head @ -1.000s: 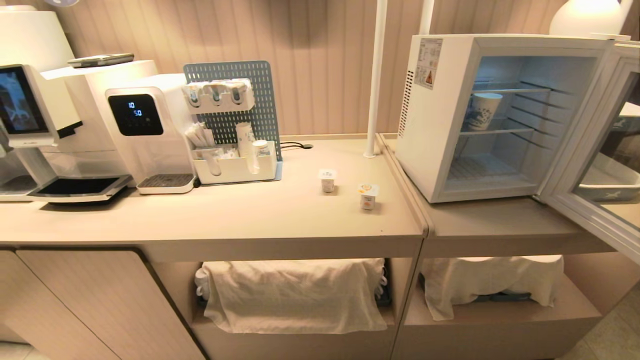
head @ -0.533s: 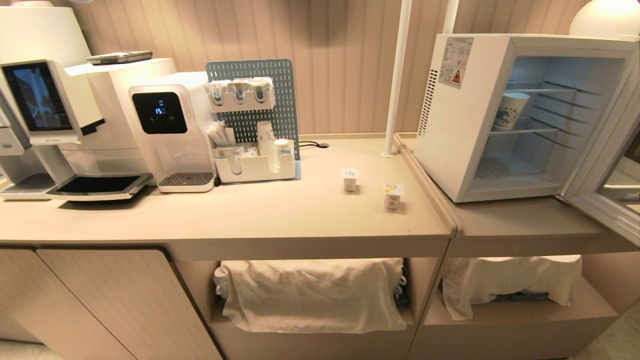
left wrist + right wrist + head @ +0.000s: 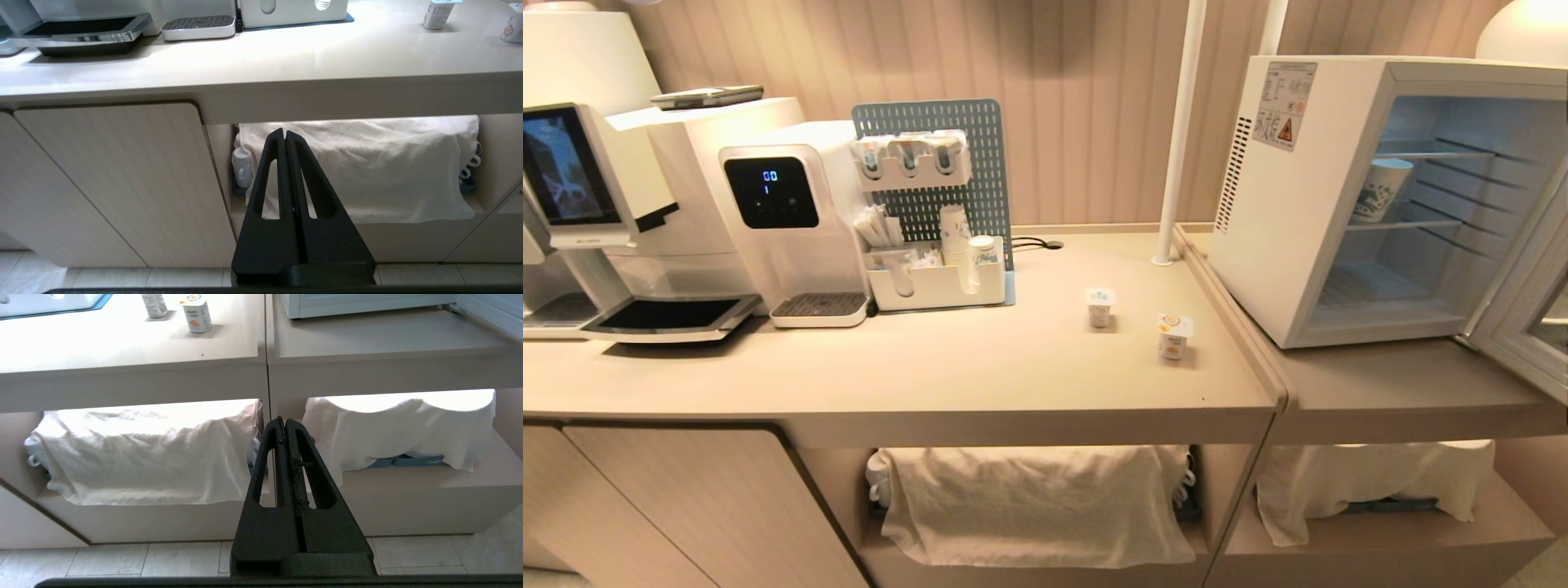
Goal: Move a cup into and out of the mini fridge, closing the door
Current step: Put the yoghurt in the freezer
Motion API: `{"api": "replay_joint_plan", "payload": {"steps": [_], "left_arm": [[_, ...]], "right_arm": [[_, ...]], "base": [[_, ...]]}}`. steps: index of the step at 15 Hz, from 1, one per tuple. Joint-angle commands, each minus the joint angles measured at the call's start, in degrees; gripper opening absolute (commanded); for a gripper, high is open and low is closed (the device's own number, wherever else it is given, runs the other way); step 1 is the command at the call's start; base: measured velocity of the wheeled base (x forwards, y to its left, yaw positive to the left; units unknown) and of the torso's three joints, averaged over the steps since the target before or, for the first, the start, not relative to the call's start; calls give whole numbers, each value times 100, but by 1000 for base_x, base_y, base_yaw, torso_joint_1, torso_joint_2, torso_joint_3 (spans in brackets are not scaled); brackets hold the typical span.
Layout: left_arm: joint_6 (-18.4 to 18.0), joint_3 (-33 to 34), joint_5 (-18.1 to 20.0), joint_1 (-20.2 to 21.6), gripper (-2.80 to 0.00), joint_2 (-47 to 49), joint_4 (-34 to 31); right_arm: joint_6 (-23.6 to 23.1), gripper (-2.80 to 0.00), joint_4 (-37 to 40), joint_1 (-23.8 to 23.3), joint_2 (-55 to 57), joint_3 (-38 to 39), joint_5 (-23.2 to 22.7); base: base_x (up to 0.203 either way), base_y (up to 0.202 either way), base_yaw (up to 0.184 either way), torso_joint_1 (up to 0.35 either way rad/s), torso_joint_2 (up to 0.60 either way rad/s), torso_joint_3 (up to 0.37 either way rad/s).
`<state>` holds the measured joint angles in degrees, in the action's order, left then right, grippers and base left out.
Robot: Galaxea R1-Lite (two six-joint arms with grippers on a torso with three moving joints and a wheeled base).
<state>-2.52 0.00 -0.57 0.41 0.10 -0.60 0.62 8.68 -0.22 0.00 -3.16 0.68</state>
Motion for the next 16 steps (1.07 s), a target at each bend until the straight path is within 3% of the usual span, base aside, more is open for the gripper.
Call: {"api": "replay_joint_plan", "payload": {"steps": [1, 5, 7, 9, 13, 15, 16], "left_arm": [[6, 9, -4, 2, -280, -1, 7], [55, 9, 5, 2, -280, -1, -19], [101, 9, -2, 2, -280, -1, -11], [66, 9, 5, 2, -280, -1, -11], [41, 9, 13, 2, -280, -1, 25], [41, 9, 13, 2, -280, -1, 25], [49, 9, 13, 2, -280, -1, 25]], "right_arm": [[-1, -280, 2, 4, 9, -1, 2], [-1, -280, 0, -4, 9, -1, 4], [103, -280, -205, -1, 36, -395, 6], [154, -280, -117, -4, 506, -1612, 9], [196, -280, 229, 2, 3348, -3769, -22], [64, -280, 365, 121, 4695, -4245, -670], [-193, -280, 265, 176, 5273, -4175, -1478]], "base": [[199, 0, 0, 7, 2, -2], [188, 0, -1, 4, 1, 2], [45, 0, -1, -1, 6, 1], [0, 0, 0, 0, 0, 0], [0, 0, 0, 0, 0, 0], [0, 0, 0, 0, 0, 0], [0, 0, 0, 0, 0, 0]]}}
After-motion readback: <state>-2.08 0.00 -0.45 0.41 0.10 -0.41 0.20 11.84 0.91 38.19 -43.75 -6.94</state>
